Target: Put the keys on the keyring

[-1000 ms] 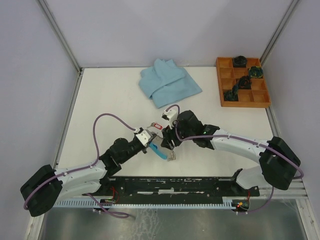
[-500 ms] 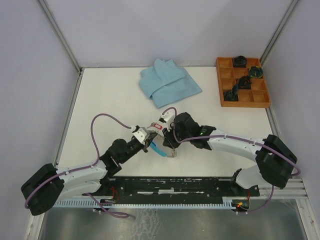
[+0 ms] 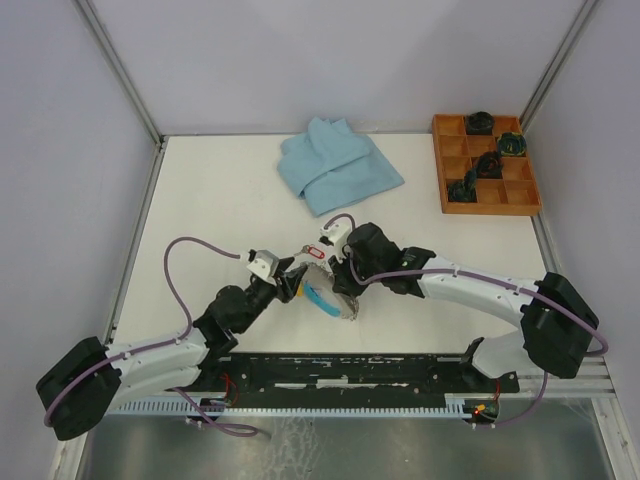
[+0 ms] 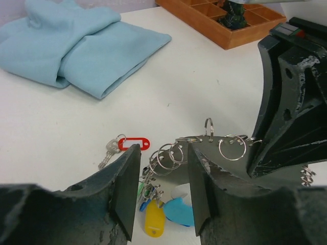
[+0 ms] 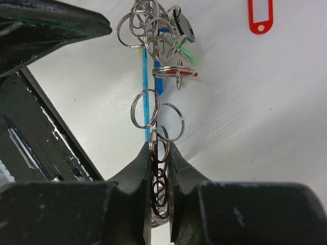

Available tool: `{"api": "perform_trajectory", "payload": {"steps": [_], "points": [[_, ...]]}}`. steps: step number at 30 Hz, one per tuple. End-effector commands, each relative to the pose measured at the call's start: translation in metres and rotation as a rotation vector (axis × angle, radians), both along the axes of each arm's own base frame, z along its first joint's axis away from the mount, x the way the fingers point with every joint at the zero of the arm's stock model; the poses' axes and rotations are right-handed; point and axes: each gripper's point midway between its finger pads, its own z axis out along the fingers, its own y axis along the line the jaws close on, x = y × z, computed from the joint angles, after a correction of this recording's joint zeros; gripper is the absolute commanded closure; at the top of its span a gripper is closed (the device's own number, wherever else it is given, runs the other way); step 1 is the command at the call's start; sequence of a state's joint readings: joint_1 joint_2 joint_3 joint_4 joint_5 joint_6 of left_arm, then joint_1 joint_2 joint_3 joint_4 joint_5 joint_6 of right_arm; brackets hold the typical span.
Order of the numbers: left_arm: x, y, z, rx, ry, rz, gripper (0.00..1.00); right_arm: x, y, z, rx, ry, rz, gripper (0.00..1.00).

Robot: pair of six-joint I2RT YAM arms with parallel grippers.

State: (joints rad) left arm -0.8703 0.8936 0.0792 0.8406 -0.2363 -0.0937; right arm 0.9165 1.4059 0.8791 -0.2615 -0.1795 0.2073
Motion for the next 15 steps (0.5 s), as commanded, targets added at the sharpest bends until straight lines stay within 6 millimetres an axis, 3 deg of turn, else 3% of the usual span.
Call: {"api": "perform_trajectory", "payload": {"steps": [1, 6, 15], "points": [[-0.015, -0.017, 0.014, -0.030, -0.030, -0.131, 0.49, 0.012, 0.015, 0.046, 0.088, -0.092, -0.005, 0.99], [-0.042, -0.045, 0.014, 0.058, -0.126, -0.347, 0.48, 0.012, 0.017, 0.047, 0.080, -0.097, 0.002, 0.99], [-0.048, -0.067, 0.011, 0.240, -0.314, -0.438, 0.48, 0.009, 0.018, 0.047, 0.063, -0.097, 0.017, 0.99]]}}
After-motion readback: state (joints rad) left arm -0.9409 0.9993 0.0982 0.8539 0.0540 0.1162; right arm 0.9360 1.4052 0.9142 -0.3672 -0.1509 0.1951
